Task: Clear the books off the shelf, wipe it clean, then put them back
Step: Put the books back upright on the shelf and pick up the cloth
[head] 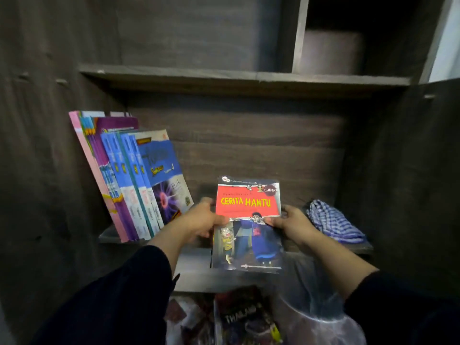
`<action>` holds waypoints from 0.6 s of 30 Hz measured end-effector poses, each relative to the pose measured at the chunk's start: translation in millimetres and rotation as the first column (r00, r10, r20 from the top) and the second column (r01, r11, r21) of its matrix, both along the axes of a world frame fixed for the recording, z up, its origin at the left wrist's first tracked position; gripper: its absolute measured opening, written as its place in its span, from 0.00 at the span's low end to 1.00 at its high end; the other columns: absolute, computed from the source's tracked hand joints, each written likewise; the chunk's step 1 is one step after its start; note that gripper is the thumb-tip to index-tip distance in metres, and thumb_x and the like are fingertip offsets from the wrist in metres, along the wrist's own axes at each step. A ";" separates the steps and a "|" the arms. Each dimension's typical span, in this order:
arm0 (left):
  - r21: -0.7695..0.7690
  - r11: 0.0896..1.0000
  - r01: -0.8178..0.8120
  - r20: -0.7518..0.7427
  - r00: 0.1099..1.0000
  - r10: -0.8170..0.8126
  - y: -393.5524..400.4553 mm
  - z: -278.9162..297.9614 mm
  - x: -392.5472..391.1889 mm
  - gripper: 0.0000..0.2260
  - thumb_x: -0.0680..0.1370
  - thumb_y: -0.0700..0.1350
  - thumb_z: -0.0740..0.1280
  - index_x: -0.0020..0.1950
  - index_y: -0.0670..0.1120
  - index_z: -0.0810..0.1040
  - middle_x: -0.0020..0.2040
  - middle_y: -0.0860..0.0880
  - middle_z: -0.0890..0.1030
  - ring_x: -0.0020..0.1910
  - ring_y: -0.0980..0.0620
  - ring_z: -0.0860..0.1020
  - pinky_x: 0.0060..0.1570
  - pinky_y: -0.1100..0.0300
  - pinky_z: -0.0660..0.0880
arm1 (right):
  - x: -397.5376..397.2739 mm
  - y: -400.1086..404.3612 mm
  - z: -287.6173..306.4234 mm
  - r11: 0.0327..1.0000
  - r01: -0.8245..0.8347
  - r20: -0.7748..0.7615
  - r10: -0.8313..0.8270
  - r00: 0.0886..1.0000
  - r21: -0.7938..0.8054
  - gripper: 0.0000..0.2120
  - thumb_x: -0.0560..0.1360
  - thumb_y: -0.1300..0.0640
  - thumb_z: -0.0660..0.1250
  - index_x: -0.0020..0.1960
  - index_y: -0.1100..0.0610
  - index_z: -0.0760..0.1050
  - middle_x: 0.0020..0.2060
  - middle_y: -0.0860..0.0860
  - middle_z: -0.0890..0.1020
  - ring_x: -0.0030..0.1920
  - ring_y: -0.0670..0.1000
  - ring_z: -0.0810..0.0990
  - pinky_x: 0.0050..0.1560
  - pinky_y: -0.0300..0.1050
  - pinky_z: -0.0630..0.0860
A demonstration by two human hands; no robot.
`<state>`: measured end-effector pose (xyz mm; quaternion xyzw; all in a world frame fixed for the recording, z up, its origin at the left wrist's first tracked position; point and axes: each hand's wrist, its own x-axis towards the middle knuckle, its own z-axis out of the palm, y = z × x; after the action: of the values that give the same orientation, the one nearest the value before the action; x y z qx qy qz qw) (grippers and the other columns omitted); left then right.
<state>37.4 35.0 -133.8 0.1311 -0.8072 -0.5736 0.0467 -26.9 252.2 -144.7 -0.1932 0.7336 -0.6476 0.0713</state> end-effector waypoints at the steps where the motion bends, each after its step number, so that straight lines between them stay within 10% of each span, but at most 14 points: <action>1: 0.013 0.998 -0.061 -0.053 0.997 0.062 1.7 -1.2 -6.8 0.27 0.72 0.42 0.73 0.67 0.46 0.65 0.54 0.42 0.79 0.43 0.47 0.77 0.34 0.58 0.72 | -5.8 -5.7 -1.0 0.997 0.051 0.020 -0.050 0.999 -0.057 0.08 0.74 0.69 0.67 0.52 0.64 0.76 0.37 0.53 0.83 0.33 0.47 0.81 0.36 0.37 0.79; 4: -0.084 0.957 -0.277 -0.167 0.951 0.260 5.8 -12.6 -29.0 0.17 0.72 0.48 0.73 0.57 0.47 0.72 0.52 0.44 0.79 0.48 0.46 0.77 0.53 0.53 0.75 | -24.9 -22.8 -10.7 0.976 0.214 -0.011 -0.214 0.977 -0.029 0.05 0.76 0.66 0.66 0.41 0.64 0.77 0.28 0.50 0.79 0.27 0.46 0.76 0.26 0.32 0.73; 7: -0.130 0.939 -0.319 -0.202 0.936 0.290 8.5 -18.2 -40.4 0.08 0.75 0.45 0.70 0.45 0.45 0.72 0.45 0.44 0.77 0.44 0.49 0.74 0.50 0.58 0.71 | -41.1 -35.8 -16.5 0.943 0.303 -0.083 -0.294 0.952 0.139 0.10 0.76 0.61 0.67 0.36 0.58 0.76 0.30 0.53 0.78 0.32 0.48 0.74 0.29 0.38 0.69; 13: -0.439 0.867 -0.236 0.024 0.961 0.274 -0.5 -20.1 -50.6 0.10 0.73 0.48 0.70 0.48 0.41 0.80 0.47 0.43 0.82 0.46 0.46 0.80 0.50 0.57 0.77 | -55.5 -45.6 -20.0 0.774 0.355 -0.142 -0.331 0.933 0.524 0.11 0.74 0.56 0.66 0.51 0.63 0.81 0.46 0.60 0.83 0.48 0.56 0.81 0.41 0.41 0.68; 18: -0.508 0.833 -0.222 0.059 0.955 0.290 4.7 -16.5 -52.6 0.12 0.78 0.41 0.64 0.60 0.38 0.76 0.57 0.41 0.80 0.55 0.44 0.79 0.51 0.56 0.75 | -59.8 -47.8 -22.7 0.836 0.324 -0.046 -0.340 0.939 0.443 0.04 0.73 0.62 0.65 0.41 0.62 0.77 0.36 0.58 0.78 0.36 0.52 0.75 0.32 0.41 0.68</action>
<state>-15.1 39.7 -150.3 0.2597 -0.9034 -0.3257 0.1013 -86.7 204.4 -167.4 -0.0302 0.8827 -0.4687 0.0129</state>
